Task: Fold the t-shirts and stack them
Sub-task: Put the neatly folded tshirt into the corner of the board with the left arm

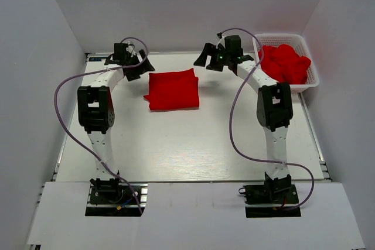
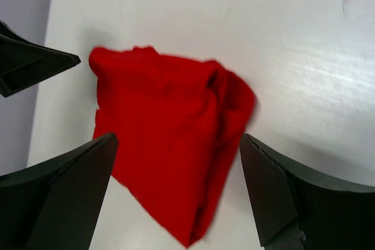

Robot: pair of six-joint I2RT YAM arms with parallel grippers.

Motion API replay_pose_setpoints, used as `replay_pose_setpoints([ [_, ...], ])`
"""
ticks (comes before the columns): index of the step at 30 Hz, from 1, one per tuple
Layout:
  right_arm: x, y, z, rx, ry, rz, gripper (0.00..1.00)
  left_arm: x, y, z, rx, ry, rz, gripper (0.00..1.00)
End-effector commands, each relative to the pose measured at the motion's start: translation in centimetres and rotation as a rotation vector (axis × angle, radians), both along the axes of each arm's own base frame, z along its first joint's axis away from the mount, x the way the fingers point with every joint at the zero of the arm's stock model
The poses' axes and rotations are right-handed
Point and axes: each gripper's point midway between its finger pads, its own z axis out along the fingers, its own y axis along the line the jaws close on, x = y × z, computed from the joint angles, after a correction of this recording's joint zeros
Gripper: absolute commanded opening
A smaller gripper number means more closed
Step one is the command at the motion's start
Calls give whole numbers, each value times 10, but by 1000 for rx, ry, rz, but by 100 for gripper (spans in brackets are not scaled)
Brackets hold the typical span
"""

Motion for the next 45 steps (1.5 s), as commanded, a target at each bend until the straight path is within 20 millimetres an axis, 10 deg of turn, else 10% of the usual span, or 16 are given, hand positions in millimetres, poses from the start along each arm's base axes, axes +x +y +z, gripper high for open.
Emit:
replay_pose_setpoints([
  [1,-37,-19,16,-135,-33,49,90,-35,-12,35,88,-50,-142,100],
  [8,-83,-35,5,-186,-2,88,90,-66,-21,-12,242,44,-256,96],
  [27,-168,-118,51,-355,-165,-135,90,-61,-22,-92,493,221,-237,54],
  [32,-174,-154,65,-425,-217,-307,90,-61,-39,-86,453,185,-309,0],
  [41,-187,-176,60,-460,-225,-394,90,-16,6,1,592,6,-216,0],
  [45,-186,-177,58,-471,-218,-400,90,-2,34,9,654,-1,-178,0],
])
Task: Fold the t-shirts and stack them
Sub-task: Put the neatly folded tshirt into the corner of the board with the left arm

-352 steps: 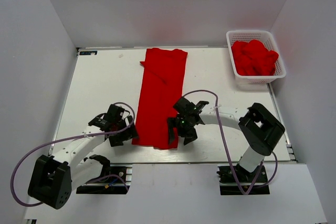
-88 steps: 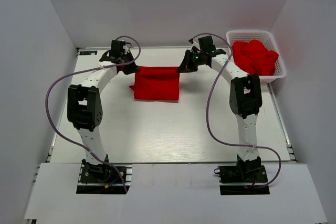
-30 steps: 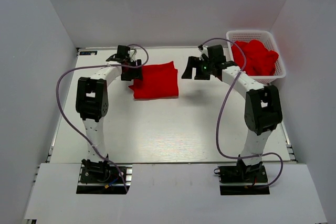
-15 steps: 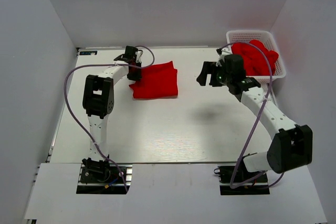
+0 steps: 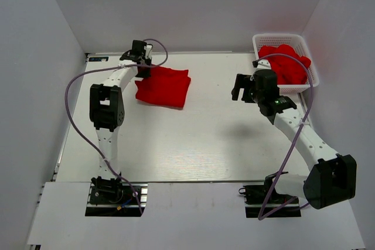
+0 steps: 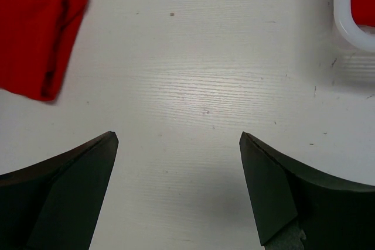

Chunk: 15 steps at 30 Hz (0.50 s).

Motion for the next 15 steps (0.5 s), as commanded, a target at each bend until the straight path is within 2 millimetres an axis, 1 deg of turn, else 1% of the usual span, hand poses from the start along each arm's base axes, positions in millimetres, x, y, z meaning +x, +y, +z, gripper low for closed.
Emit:
replay_pose_setpoints([
  [1,7,-9,12,-11,-52,-49,90,21,39,47,83,-104,45,0],
  [2,7,-9,12,-15,-53,-52,90,25,41,50,98,-116,43,0],
  [3,10,-9,11,-18,-49,-55,90,28,56,49,106,-116,62,0],
  [4,12,-11,10,-25,-47,-65,90,34,65,60,114,-143,85,0],
  [5,14,-12,12,-31,-48,-70,90,37,73,58,122,-143,103,0],
  [6,17,-13,10,-39,-39,-76,90,38,90,52,150,-129,128,0],
  [7,19,-13,10,-44,-42,-77,90,44,99,59,166,-148,141,0],
  [8,20,-12,10,-41,-37,-79,90,46,109,60,179,-149,164,0],
  [9,25,-11,8,-46,-32,-79,90,50,125,63,198,-159,203,0],
  [10,27,-9,7,-46,-24,-72,90,58,133,66,205,-172,208,0],
  [12,34,-7,8,-45,-22,-72,90,66,148,70,216,-190,222,0],
  [13,38,-3,8,-39,-20,-61,90,70,163,79,239,-217,242,0],
  [14,42,0,12,-41,-26,-49,90,73,171,75,255,-222,250,0],
  [15,46,1,6,-44,-9,-47,90,82,172,78,261,-255,246,0],
])
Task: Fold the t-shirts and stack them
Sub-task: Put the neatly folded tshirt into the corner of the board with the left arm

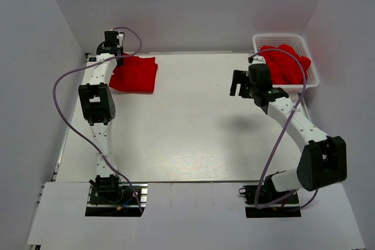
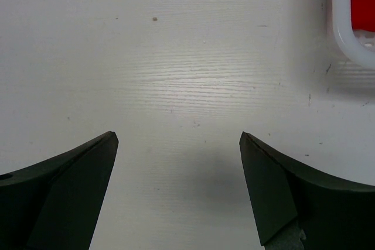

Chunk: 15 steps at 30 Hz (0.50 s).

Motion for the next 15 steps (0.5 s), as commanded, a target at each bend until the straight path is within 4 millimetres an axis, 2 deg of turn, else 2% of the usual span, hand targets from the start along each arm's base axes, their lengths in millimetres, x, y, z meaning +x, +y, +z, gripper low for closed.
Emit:
replay_pose_setpoints([
  [1,25,9,32,18,-73,16,90,19,41,43,88,-121,44,0],
  [3,35,12,28,15,-56,25,90,26,54,37,119,-132,69,0],
  [4,41,16,38,21,-73,29,90,29,67,42,152,-143,85,0],
  [6,47,20,28,17,-47,43,90,33,84,43,202,-164,122,0],
  [7,51,22,35,20,-61,44,90,36,84,38,213,-164,115,0],
  [9,59,24,32,13,-44,42,90,41,93,39,234,-183,113,0],
  [10,67,26,41,16,-59,46,90,47,94,34,245,-198,108,0],
  [11,69,29,37,11,-46,50,90,47,98,30,267,-191,119,0],
  [14,79,33,43,18,-47,57,90,49,117,40,296,-223,164,0],
  [15,80,32,41,18,-41,55,90,47,125,33,301,-209,179,0],
])
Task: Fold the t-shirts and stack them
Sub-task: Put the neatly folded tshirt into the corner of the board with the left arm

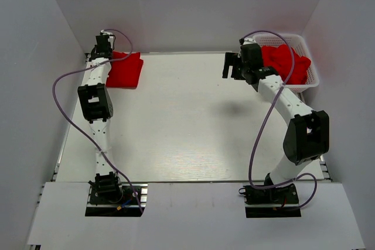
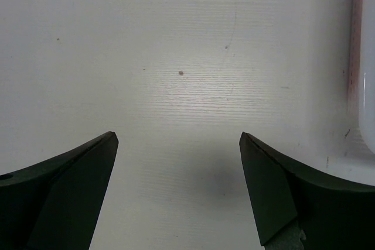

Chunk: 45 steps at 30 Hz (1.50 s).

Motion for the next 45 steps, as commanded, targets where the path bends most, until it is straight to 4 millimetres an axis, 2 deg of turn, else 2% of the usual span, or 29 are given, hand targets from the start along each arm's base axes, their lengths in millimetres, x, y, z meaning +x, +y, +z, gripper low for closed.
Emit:
replay_pose_setpoints([
  [1,10,3,18,4,-28,11,90,9,26,49,75,-122,57,0],
  [4,16,1,20,-3,-32,-2,90,7,40,35,75,-108,78,0],
  [7,21,4,22,-2,-36,5,90,10,43,41,86,-136,92,0],
  [10,25,5,23,2,-33,3,90,12,50,38,89,-148,101,0],
  [11,24,8,22,9,-28,11,90,15,50,45,91,-169,102,0],
  [16,24,10,22,13,-13,13,90,19,54,43,70,-196,101,0],
  [18,23,8,24,9,-16,7,90,17,64,42,85,-205,133,2],
  [19,23,6,26,10,-20,4,90,15,66,42,95,-204,151,14],
  [20,23,7,27,9,-22,5,90,16,67,44,96,-213,151,32],
  [22,21,7,27,8,-19,8,90,14,68,54,104,-225,164,92],
  [23,20,8,28,6,-18,7,90,12,67,50,87,-220,173,100],
  [24,19,7,27,6,-15,5,90,12,65,67,81,-238,158,100],
  [27,16,5,39,12,-40,3,90,9,48,79,37,-235,113,100],
  [28,14,4,39,14,-38,5,90,1,46,95,36,-230,112,100],
  [30,7,2,42,18,-46,6,90,-4,28,108,-16,-235,77,100],
  [31,4,3,42,31,-43,4,90,-15,11,118,-58,-210,34,100],
  [32,-1,3,56,46,-75,9,90,-21,1,123,-108,-207,6,100],
  [33,-10,0,47,46,-58,7,90,-23,-25,125,-221,-222,-45,100],
  [34,-14,0,50,60,-64,5,90,-36,-36,108,-288,-177,-49,100],
  [35,-19,-1,56,70,-84,13,90,-45,-54,107,-346,-161,-74,100],
  [36,-31,-3,46,72,-66,18,90,-64,-80,108,-443,-141,-102,100],
  [38,-41,-3,43,78,-59,22,90,-87,-109,105,-523,-111,-112,100],
  [39,-56,-10,34,73,-44,20,90,-108,-140,81,-574,-42,-107,100],
  [40,-63,-8,32,86,-34,29,90,-124,-158,104,-586,-78,-137,100],
  [41,-72,-10,17,79,-1,34,90,-133,-178,109,-600,-98,-168,100],
  [42,-84,-12,19,89,-7,40,90,-158,-195,85,-623,-42,-159,100],
  [43,-95,-14,4,85,32,44,90,-179,-233,112,-640,-84,-246,100],
  [44,-104,-11,8,109,23,63,90,-190,-253,121,-662,-115,-298,100],
  [45,-109,-12,7,119,23,67,90,-214,-269,102,-675,-74,-318,100],
])
